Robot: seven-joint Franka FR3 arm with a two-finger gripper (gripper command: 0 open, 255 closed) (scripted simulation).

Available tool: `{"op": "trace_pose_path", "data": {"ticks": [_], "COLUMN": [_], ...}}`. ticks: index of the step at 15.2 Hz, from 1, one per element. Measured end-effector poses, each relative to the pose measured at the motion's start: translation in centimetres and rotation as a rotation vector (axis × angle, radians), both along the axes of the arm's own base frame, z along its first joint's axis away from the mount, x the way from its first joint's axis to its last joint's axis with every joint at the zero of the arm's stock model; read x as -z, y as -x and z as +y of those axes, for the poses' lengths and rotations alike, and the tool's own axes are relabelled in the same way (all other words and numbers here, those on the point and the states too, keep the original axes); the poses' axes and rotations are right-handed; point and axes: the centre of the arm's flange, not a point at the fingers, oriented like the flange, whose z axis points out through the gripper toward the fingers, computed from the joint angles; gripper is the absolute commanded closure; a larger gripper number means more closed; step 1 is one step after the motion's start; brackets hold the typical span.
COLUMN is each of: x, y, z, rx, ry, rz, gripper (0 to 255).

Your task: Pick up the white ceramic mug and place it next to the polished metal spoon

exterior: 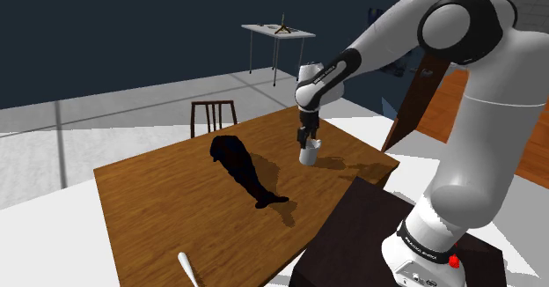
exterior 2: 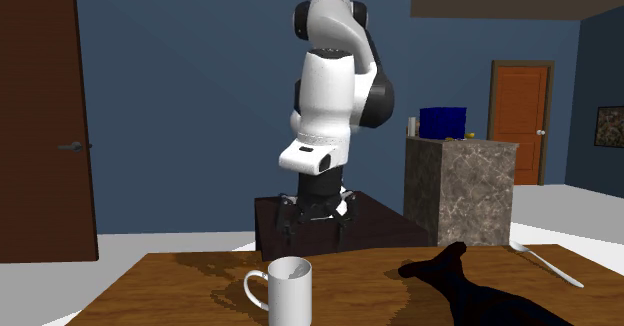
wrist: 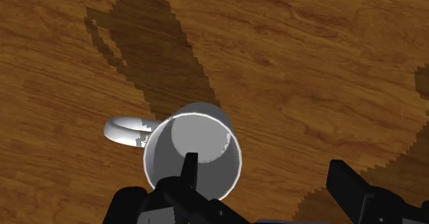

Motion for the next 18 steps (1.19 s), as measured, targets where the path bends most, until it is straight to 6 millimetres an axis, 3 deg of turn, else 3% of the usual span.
{"op": "trace_pose_path", "data": {"ticks": [3, 10, 16, 17, 18], "x": [2.3, 6.0, 6.2, 6.2, 6.2], "y": [-0.9, -0.4, -0.4, -0.4, -0.4], "z": [-1.2, -1.3, -1.3, -1.3, -1.3], "rx": [-0.002, -0.003, -0.003, -0.003, -0.003], "ry": [0.004, 0.004, 0.004, 0.004, 0.004], "rz": [0.010, 0.012, 0.011, 0.011, 0.011], "gripper": [0, 0, 0, 255, 255]}}
